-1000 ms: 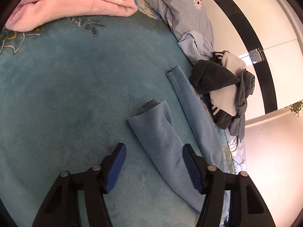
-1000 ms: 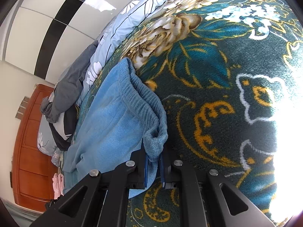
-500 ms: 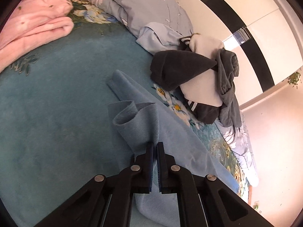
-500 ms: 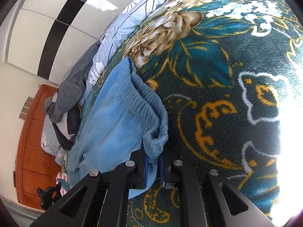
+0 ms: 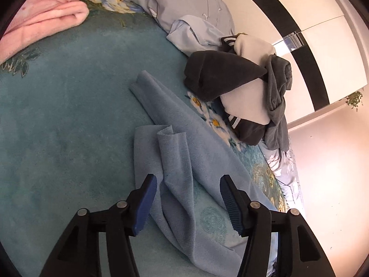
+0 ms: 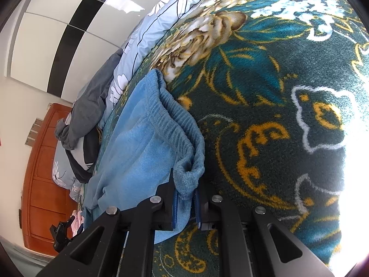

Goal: Fold clothes
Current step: 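Open the left tool over the folded leg, then grasp the folded leg with the left tool while the right tool holds the waistband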

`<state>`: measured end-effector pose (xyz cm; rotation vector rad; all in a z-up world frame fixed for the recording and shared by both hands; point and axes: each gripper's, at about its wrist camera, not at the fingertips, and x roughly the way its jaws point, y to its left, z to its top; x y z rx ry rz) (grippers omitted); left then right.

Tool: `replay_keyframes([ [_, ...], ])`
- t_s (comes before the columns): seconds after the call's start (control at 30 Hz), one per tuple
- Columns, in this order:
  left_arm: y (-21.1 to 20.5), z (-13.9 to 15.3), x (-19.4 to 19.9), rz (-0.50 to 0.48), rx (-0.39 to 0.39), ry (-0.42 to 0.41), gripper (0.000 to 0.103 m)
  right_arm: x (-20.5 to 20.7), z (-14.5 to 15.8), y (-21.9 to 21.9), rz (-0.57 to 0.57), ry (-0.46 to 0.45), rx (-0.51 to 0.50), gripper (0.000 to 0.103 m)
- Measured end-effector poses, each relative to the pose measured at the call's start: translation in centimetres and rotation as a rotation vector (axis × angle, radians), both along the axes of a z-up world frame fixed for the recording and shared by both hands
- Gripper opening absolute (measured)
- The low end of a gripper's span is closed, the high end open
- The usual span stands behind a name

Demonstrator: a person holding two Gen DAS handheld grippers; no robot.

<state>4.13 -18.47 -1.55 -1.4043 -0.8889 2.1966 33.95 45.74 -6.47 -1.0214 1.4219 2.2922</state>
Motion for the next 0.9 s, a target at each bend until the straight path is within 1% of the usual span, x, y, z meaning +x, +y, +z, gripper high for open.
replay_keyframes([
  [0.13,1.1,-1.5,0.0,-0.039,0.055,-0.058,0.061,0.1,-0.1,0.0,-0.004,0.003,-0.003,0.012],
  [0.47,3.0,-0.1,1.2,-0.097,0.032,-0.053,0.059,0.0,-0.1,0.1,-0.003,0.007,-0.01,0.012],
  [0.53,3.5,-0.5,1.0,-0.103,-0.001,-0.073,0.059,0.0,-0.1,0.0,-0.002,0.005,-0.007,0.012],
  [0.57,3.5,-0.8,1.0,-0.089,-0.013,-0.082,0.059,0.0,-0.1,0.0,-0.002,0.005,-0.007,0.012],
  [0.6,3.3,-1.1,1.0,-0.075,-0.003,-0.079,0.059,0.0,-0.1,0.0,-0.002,0.005,-0.007,0.012],
  [0.63,3.1,-1.3,1.0,-0.061,0.007,-0.075,0.055,0.0,-0.1,0.0,-0.002,0.007,-0.009,0.012],
  [0.67,2.8,-1.6,1.0,-0.047,0.017,-0.072,0.042,0.0,-0.1,0.1,-0.003,0.009,-0.011,0.012],
  [0.7,2.6,-1.7,0.8,-0.034,0.019,-0.067,0.033,0.0,-0.1,0.1,-0.003,0.009,-0.012,0.012],
  [0.73,2.4,-1.7,0.7,-0.022,0.017,-0.06,0.012,0.0,0.0,0.1,-0.004,0.008,-0.014,0.012],
  [0.77,2.0,-1.4,0.7,-0.003,0.011,-0.04,0.003,0.0,0.0,0.1,-0.005,0.004,-0.01,0.012],
  [0.83,1.2,-0.7,0.5,0.043,-0.003,0.002,0.003,-0.1,0.2,0.0,-0.008,-0.004,-0.001,0.012],
  [0.9,-0.1,0.9,0.7,0.081,0.01,0.047,0.002,-0.3,0.6,-0.2,-0.006,-0.014,0.019,0.012],
])
